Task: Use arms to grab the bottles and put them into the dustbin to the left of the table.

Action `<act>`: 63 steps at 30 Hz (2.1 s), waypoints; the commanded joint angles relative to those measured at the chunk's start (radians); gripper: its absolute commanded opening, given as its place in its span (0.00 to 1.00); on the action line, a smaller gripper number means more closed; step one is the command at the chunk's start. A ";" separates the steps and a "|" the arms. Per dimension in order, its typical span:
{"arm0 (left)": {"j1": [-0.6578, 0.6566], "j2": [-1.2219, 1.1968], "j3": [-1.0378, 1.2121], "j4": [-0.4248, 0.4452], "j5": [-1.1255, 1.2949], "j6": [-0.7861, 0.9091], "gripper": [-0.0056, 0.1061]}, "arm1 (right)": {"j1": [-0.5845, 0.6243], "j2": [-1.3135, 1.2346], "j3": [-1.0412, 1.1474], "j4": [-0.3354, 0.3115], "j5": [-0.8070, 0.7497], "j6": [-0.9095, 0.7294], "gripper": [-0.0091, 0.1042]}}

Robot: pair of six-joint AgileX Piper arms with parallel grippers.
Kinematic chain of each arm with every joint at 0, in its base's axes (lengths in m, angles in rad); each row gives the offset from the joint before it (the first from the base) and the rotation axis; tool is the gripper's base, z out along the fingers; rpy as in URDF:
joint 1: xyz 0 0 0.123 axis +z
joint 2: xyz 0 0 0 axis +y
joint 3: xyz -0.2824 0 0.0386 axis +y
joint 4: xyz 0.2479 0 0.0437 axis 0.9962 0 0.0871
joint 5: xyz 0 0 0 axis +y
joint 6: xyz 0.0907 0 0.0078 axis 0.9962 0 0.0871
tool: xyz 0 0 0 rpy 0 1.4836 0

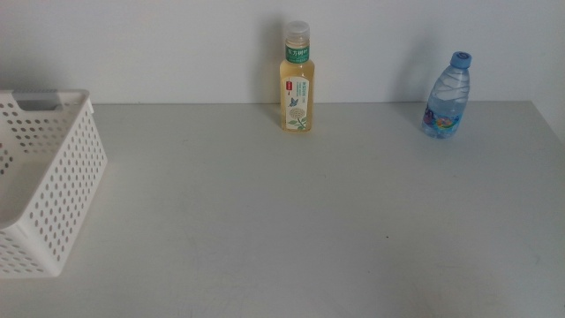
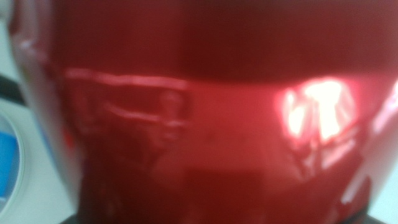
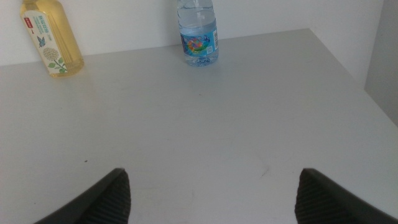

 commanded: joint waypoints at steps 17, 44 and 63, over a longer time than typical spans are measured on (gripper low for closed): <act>0.045 0.267 -0.064 -0.052 0.049 0.027 0.04 | -0.006 -0.021 -0.009 -0.005 -0.071 -0.014 0.68; 0.033 0.415 -0.064 -0.052 0.056 0.008 0.19 | -0.006 -0.021 -0.009 -0.005 -0.071 -0.014 0.68; 0.029 0.401 -0.161 -0.132 0.274 -0.074 0.82 | -0.006 -0.021 -0.009 -0.005 -0.071 -0.014 0.68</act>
